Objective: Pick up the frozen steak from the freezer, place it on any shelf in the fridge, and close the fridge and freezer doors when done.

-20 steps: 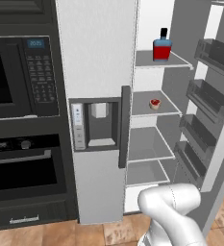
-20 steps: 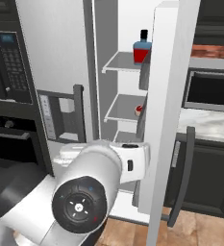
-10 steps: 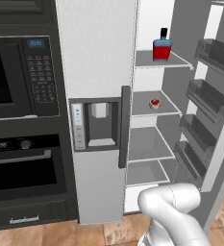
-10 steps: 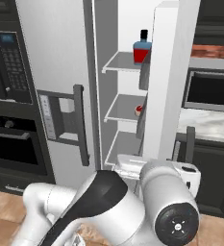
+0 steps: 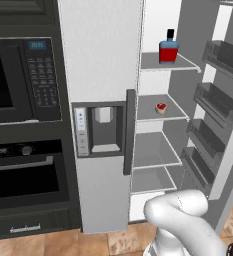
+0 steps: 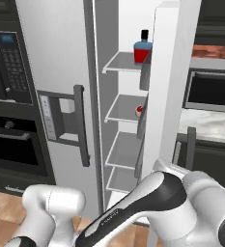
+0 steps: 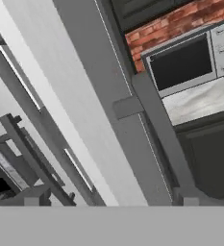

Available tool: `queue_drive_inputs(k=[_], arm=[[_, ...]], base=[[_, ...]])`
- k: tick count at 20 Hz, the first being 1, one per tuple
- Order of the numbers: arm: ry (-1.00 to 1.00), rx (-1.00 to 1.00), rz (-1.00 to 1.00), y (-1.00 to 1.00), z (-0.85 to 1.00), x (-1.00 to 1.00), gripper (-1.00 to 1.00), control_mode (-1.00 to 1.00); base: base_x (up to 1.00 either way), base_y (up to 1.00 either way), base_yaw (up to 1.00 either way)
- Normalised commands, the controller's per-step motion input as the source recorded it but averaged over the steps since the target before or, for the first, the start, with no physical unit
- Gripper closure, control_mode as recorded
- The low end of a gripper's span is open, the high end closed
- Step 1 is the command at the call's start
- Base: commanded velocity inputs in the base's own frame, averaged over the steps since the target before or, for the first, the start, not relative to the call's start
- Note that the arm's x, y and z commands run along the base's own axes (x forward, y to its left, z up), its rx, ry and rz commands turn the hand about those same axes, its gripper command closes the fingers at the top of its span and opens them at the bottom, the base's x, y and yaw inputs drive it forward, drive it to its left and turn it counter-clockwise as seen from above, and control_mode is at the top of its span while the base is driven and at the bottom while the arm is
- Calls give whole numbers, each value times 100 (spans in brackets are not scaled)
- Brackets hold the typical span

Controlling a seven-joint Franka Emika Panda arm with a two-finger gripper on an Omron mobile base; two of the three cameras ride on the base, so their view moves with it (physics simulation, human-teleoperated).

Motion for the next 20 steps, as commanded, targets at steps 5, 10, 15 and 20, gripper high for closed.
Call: queue_drive_inputs(k=[5, 10, 15, 20], arm=[[5, 25, 0, -11, -15, 10, -100, -100], [1, 12, 0, 0, -35, 29, -100, -100], [0, 6, 0, -2, -29, 73, -100, -100], [0, 1, 0, -20, -16, 69, -100, -100]], base=[[0, 0, 0], [0, 0, 0], [0, 0, 0], [0, 0, 0]])
